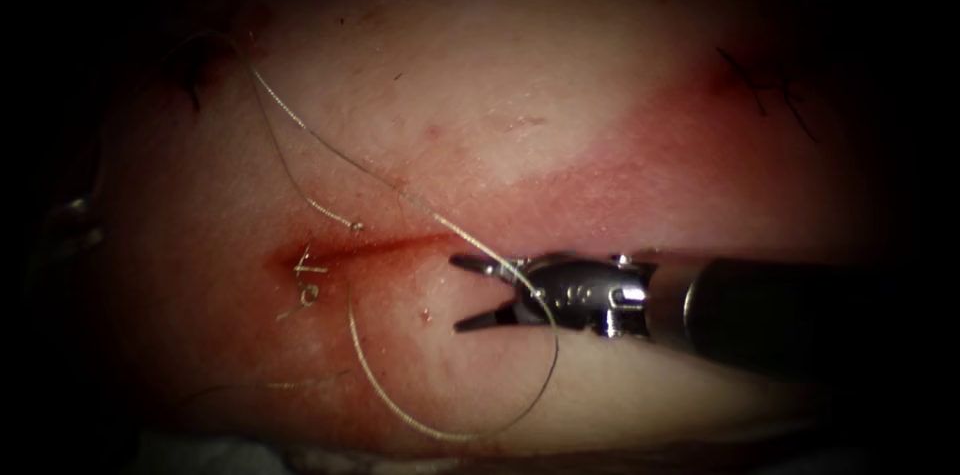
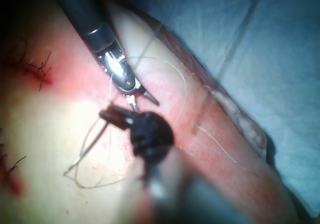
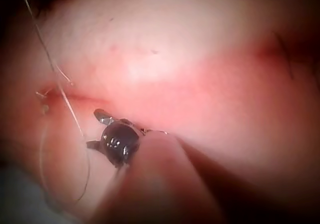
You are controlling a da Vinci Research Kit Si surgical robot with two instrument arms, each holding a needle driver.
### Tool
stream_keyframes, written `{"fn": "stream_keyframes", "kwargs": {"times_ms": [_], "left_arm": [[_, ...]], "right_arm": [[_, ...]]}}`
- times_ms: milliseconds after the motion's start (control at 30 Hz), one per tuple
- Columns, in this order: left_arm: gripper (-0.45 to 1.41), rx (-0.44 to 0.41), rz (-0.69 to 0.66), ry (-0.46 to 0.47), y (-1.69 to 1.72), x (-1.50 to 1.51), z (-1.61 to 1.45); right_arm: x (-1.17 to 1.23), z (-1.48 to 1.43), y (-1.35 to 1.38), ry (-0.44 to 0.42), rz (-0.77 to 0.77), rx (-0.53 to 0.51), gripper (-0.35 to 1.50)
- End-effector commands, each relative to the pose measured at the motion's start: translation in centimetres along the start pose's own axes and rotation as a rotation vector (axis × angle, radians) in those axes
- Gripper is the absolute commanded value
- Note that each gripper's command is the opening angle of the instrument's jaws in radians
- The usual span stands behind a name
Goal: Wound Closure
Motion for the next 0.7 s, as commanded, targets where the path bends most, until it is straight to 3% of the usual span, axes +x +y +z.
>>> {"fn": "stream_keyframes", "kwargs": {"times_ms": [33, 300, 533, 700], "left_arm": [[-0.45, -0.001, -0.001, 0.002, 0.07, -0.04, 0.06], [-0.45, 0.004, 0.005, 0.006, 0.15, -0.07, 0.16], [-0.45, 0.002, 0.005, 0.007, 0.14, -0.07, 0.15], [-0.45, 0.003, 0.005, 0.006, 0.15, -0.07, 0.16]], "right_arm": [[0.04, 0.21, 0.00, 0.003, -0.012, -0.002, 1.23], [0.27, 0.78, -0.07, 0.026, -0.078, 0.025, 1.23], [0.15, 0.83, -0.07, 0.001, -0.140, 0.053, 1.18], [0.09, 1.04, -0.16, -0.030, -0.189, 0.070, 1.15]]}}
